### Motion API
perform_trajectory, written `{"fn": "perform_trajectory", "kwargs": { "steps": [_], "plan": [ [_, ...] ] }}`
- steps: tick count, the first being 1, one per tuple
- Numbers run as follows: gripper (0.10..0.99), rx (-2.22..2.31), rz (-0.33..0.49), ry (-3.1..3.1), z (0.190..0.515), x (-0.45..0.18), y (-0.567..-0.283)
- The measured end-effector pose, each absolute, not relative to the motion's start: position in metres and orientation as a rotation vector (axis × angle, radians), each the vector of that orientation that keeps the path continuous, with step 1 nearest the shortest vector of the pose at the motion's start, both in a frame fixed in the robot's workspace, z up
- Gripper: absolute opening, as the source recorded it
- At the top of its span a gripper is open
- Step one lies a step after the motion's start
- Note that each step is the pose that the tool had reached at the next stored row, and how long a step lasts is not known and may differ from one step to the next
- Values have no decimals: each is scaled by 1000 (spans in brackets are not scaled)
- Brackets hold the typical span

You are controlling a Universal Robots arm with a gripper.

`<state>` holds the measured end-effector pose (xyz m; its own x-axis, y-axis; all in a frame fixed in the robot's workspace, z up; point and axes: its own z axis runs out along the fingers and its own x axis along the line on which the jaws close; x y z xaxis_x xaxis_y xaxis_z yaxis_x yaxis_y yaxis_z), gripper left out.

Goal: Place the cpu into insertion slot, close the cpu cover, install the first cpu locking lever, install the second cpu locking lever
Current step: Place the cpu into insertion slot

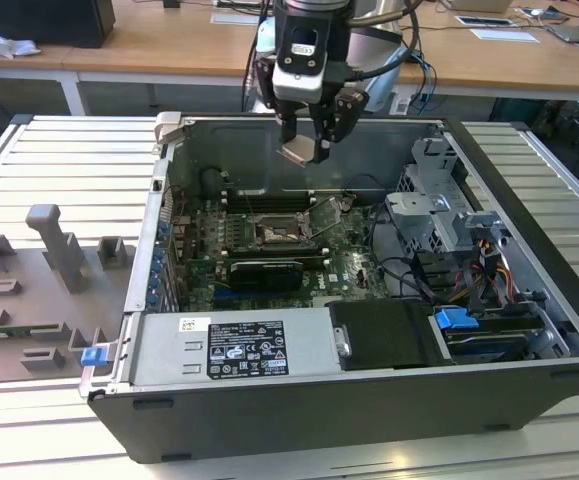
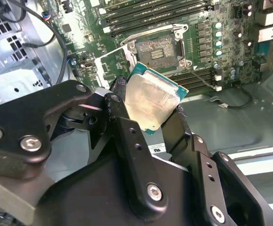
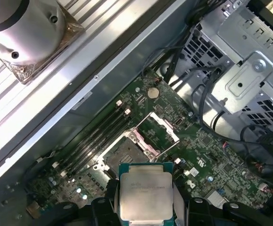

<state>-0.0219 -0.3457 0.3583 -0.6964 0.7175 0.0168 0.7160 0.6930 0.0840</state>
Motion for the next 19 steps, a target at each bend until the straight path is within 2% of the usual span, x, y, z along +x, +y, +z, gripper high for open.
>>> {"fn": "perform_trajectory", "kwargs": {
  "steps": [19],
  "plan": [
    [545, 1537, 124, 2706, 354, -22, -346]
  ]
}}
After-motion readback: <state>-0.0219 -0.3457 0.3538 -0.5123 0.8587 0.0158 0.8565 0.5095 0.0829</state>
